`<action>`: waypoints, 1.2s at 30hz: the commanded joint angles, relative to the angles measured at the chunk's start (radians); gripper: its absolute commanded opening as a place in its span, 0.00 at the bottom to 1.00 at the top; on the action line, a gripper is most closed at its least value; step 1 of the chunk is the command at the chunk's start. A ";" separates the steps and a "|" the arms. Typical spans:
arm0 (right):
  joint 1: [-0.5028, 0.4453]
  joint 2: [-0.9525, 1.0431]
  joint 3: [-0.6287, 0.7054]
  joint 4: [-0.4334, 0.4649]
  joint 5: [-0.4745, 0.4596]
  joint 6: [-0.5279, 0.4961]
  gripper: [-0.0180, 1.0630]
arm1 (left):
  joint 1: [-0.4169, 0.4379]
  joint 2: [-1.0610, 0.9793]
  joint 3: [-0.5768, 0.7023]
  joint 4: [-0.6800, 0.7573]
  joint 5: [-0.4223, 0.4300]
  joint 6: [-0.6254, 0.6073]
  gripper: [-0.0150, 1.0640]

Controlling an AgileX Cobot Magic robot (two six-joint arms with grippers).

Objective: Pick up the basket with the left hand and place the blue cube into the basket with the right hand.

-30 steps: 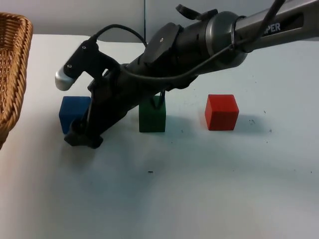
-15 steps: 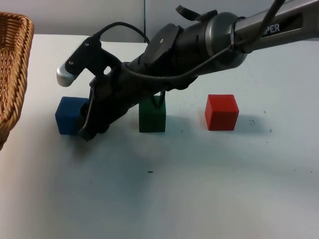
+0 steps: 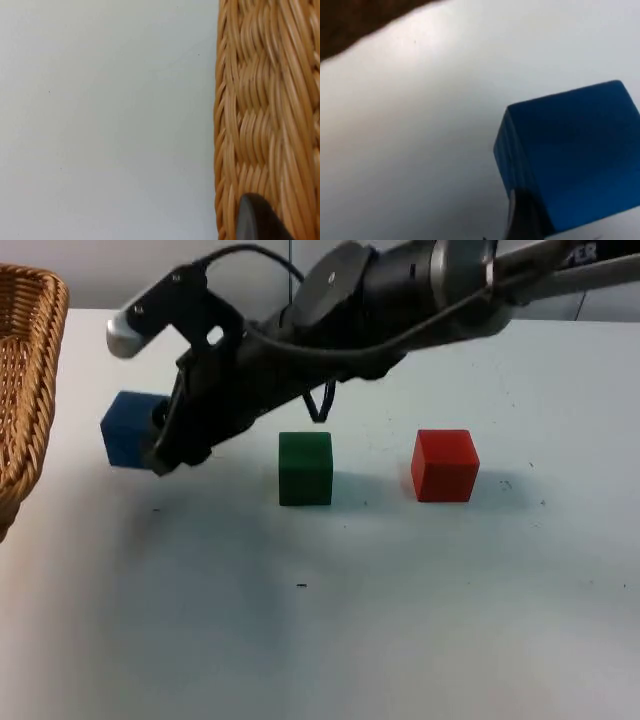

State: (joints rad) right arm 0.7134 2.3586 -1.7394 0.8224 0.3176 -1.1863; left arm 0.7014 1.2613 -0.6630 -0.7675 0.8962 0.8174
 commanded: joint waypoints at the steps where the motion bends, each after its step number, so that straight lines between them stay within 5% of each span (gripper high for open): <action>1: -0.003 -0.058 -0.009 -0.059 0.019 0.077 0.01 | 0.002 -0.004 -0.010 -0.042 0.015 0.003 0.01; 3: -0.014 -0.125 -0.009 -0.194 0.067 0.259 0.01 | 0.002 -0.004 -0.010 -0.044 0.015 0.003 0.01; 5: -0.016 -0.138 -0.009 -0.226 0.074 0.298 0.01 | 0.002 -0.004 -0.010 -0.046 0.015 0.003 0.01; 9: -0.018 -0.236 -0.009 -0.518 0.118 0.555 0.01 | 0.002 -0.004 -0.010 -0.057 0.015 0.003 0.01; 21: 0.048 -0.369 -0.011 -0.531 0.096 0.540 0.01 | 0.000 -0.004 -0.010 -0.072 0.017 0.003 0.01; 29: 0.195 -0.326 -0.016 -0.531 -0.036 0.512 0.01 | 0.000 -0.004 -0.010 -0.087 0.048 0.013 0.01; 36: 0.264 -0.236 -0.059 -0.531 -0.059 0.498 0.01 | -0.002 -0.004 -0.010 -0.093 0.089 0.021 0.01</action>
State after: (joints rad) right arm 0.9642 2.1009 -1.7797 0.2863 0.2835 -0.6826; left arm 0.7014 1.2613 -0.6630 -0.8161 0.9542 0.8333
